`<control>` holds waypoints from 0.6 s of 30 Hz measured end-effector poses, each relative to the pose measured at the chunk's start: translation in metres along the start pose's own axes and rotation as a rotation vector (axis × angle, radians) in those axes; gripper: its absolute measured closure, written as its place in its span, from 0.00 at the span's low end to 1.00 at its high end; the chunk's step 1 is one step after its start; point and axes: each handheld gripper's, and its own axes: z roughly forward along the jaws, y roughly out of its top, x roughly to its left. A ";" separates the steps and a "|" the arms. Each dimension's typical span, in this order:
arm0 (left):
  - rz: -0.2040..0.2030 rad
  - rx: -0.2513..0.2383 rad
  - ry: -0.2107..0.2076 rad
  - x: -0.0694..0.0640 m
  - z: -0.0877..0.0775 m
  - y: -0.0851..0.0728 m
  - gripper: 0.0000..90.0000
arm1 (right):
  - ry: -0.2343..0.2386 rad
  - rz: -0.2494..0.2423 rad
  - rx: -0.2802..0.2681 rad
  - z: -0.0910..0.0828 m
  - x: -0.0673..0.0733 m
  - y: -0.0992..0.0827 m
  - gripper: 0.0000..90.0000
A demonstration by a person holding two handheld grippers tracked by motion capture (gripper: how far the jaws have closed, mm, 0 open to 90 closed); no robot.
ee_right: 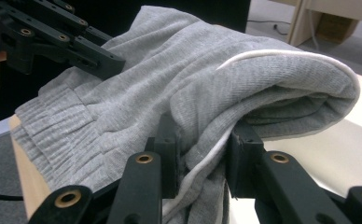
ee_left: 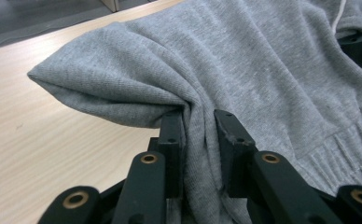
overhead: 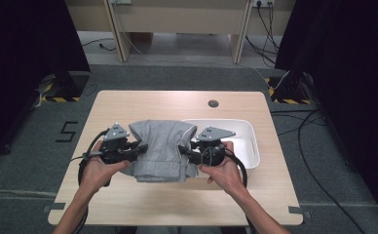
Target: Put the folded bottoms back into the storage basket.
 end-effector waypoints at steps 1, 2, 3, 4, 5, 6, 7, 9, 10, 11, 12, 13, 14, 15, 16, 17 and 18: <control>0.006 0.000 0.000 -0.001 0.002 0.003 0.81 | -0.005 0.002 -0.002 -0.003 -0.003 0.001 0.78; 0.013 0.000 0.001 -0.003 0.005 0.007 0.81 | -0.011 0.005 -0.002 -0.005 -0.006 0.001 0.78; 0.022 0.001 0.002 -0.005 0.008 0.010 0.81 | -0.014 0.007 -0.001 -0.007 -0.009 0.002 0.78; 0.030 0.001 0.003 -0.007 0.012 0.014 0.81 | -0.020 0.007 -0.002 -0.009 -0.012 0.002 0.78; 0.031 -0.001 0.002 -0.008 0.015 0.017 0.81 | -0.024 0.006 0.001 -0.011 -0.015 0.002 0.78; 0.032 -0.002 -0.001 -0.010 0.019 0.020 0.81 | -0.024 0.005 0.000 -0.013 -0.019 0.003 0.78; 0.029 -0.002 -0.007 -0.011 0.025 0.024 0.81 | -0.029 0.011 -0.004 -0.015 -0.022 0.003 0.78; 0.029 -0.003 -0.016 -0.013 0.031 0.029 0.81 | -0.042 0.017 -0.004 -0.021 -0.029 0.003 0.78; 0.030 -0.004 -0.021 -0.015 0.035 0.032 0.81 | -0.049 0.026 -0.004 -0.024 -0.033 0.003 0.78; 0.030 -0.003 -0.026 -0.017 0.039 0.036 0.81 | -0.054 0.030 -0.003 -0.026 -0.037 0.003 0.78; 0.029 -0.005 -0.030 -0.019 0.041 0.038 0.81 | -0.062 0.035 -0.001 -0.029 -0.041 0.002 0.78; 0.030 -0.005 -0.032 -0.021 0.044 0.040 0.81 | -0.066 0.039 0.001 -0.031 -0.044 0.002 0.78; 0.031 -0.005 -0.034 -0.023 0.048 0.043 0.81 | -0.073 0.043 0.003 -0.032 -0.048 0.001 0.78; 0.033 -0.006 -0.037 -0.025 0.053 0.046 0.81 | -0.079 0.044 0.004 -0.034 -0.051 0.000 0.78; 0.034 -0.005 -0.039 -0.028 0.056 0.048 0.81 | -0.089 0.047 0.007 -0.036 -0.056 -0.001 0.78; 0.037 -0.001 -0.042 -0.029 0.059 0.050 0.81 | -0.093 0.050 0.011 -0.038 -0.059 -0.001 0.78; 0.039 0.002 -0.045 -0.031 0.063 0.052 0.81 | -0.097 0.052 0.014 -0.039 -0.061 -0.002 0.78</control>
